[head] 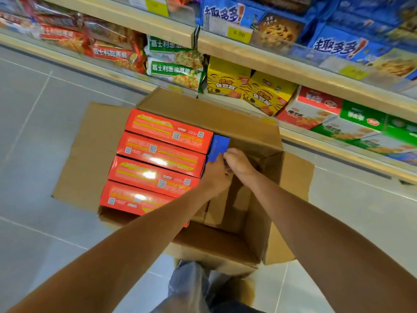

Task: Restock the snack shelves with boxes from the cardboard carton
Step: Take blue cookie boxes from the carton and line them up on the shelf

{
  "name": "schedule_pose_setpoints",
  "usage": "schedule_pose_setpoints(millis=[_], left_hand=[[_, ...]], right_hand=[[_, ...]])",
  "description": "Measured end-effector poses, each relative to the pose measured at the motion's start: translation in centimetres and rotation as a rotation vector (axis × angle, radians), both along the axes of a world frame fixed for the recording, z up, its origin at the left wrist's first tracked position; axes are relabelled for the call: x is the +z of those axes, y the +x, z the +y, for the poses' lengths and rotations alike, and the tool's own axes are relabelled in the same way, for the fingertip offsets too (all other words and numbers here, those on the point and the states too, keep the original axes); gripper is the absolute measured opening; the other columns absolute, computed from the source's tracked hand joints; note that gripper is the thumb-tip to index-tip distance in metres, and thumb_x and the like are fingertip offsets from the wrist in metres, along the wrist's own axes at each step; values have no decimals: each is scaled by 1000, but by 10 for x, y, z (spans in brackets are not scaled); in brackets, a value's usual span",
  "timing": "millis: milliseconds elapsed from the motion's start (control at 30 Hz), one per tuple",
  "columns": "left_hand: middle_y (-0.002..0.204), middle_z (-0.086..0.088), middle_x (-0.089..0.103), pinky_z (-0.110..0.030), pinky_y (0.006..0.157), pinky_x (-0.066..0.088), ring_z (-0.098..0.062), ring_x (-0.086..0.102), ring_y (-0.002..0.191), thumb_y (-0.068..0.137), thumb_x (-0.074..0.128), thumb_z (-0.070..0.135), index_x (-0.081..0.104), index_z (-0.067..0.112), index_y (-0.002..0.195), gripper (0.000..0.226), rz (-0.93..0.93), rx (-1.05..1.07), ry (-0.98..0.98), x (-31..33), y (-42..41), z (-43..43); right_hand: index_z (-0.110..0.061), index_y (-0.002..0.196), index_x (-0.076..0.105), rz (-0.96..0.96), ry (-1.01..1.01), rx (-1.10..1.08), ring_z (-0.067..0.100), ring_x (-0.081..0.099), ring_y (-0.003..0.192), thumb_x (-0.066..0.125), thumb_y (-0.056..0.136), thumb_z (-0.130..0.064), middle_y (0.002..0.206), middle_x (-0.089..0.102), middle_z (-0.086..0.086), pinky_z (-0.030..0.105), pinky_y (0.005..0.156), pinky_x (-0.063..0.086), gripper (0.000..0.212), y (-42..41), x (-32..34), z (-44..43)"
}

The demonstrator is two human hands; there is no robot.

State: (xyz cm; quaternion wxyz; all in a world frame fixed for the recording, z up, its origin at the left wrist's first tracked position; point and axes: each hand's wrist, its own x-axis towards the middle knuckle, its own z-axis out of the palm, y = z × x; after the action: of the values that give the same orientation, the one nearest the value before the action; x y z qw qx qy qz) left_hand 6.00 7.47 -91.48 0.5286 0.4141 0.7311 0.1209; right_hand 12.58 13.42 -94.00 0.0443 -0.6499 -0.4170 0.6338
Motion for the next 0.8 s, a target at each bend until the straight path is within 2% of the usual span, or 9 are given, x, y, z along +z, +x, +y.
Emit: schedule_pose_setpoints(millis=[133,200,267,333,400,467,600,700,800], left_hand=[[133,-16,39,-35,101,41,-29,41,124,82,51,0,41,2,131,50,65,114,33,0,4,8],[106,-12,54,-15,77,47,-27,53,103,82,51,-6,51,1,108,27,-2,130,5,3,-7,13],[78,0,51,-4,54,42,-18,52,77,82,48,-13,49,6,89,21,-64,136,-4,8,-10,15],[75,0,48,-6,51,41,-15,49,71,81,45,-14,45,8,84,21,-97,180,10,9,-7,13],[90,-12,54,-15,63,45,-26,54,86,80,45,-11,47,2,96,21,-103,254,8,-5,-2,12],[109,-21,57,-37,79,48,-34,56,102,80,45,-6,48,-4,113,33,-79,275,-56,-19,-1,10],[124,-12,56,-40,98,45,-29,52,117,72,42,15,51,10,131,60,-112,63,-142,-30,6,3],[126,-11,52,-28,84,43,-19,48,110,84,37,0,44,8,135,52,-197,-17,-192,-26,15,-1],[124,0,46,-19,76,36,-16,43,110,82,29,-14,37,11,142,66,-300,-37,-203,-15,28,-5]], right_hand=[[-12,75,49,-29,-20,-14,20,51,73,37,91,-6,69,46,2,24,53,35,21,0,0,5],[-10,93,50,-12,-62,-13,19,51,74,35,94,-8,77,49,2,24,52,38,15,0,2,6],[-10,101,48,2,-80,-27,19,52,78,34,94,-8,85,50,4,24,54,40,16,0,1,8],[-11,105,48,-14,-76,-25,21,51,84,34,94,-9,89,50,5,26,58,41,18,1,-2,7],[-10,110,49,-43,-67,-2,21,51,88,34,94,-12,94,51,6,31,69,45,22,4,-10,7],[-9,110,48,-96,-57,5,25,54,94,37,93,-18,100,52,8,40,86,50,22,10,-18,7],[-7,118,50,-151,-63,-47,32,61,105,51,83,-37,114,61,13,51,93,51,45,35,-42,16],[-7,115,53,-147,-95,-76,30,64,99,62,81,-40,112,65,12,50,90,53,48,54,-52,13],[-7,115,58,-181,-92,-85,29,66,98,74,75,-38,111,67,13,49,90,53,53,74,-43,9]])
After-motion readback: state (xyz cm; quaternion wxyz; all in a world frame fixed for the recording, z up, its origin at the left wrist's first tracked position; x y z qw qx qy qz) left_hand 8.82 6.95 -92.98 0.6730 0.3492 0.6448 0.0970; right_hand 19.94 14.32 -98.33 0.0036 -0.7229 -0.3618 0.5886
